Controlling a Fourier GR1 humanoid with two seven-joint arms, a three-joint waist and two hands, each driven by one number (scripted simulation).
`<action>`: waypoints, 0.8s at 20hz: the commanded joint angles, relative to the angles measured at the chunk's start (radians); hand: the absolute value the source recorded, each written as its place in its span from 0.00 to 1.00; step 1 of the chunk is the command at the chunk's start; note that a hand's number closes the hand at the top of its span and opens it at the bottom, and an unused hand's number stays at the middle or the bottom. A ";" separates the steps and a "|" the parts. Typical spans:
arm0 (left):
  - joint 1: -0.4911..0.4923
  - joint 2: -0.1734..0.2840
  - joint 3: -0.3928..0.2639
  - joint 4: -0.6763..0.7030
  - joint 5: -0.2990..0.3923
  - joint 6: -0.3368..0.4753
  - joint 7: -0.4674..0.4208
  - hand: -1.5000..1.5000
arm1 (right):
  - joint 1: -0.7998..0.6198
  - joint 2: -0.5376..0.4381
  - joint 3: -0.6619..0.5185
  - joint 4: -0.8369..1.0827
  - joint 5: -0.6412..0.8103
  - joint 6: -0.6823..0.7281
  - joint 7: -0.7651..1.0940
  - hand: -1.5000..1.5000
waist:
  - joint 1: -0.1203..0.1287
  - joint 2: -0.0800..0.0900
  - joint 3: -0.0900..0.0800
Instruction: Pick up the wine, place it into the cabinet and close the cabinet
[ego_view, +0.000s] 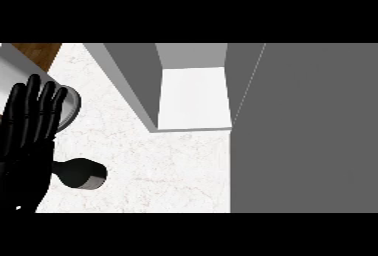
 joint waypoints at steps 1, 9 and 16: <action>-0.014 0.056 0.053 -0.041 0.063 -0.058 0.031 0.00 | 0.081 -0.011 -0.020 0.011 -0.029 0.043 -0.064 0.00 | 0.021 0.004 -0.027; 0.144 0.143 0.188 0.016 0.457 -0.284 0.071 0.00 | 0.173 0.004 0.115 -0.187 -0.180 0.122 0.175 0.00 | 0.031 -0.002 -0.029; 0.179 0.271 0.384 -0.085 0.723 -0.327 0.236 0.00 | 0.250 0.028 0.225 -0.421 -0.156 0.068 0.336 0.00 | 0.026 0.001 -0.028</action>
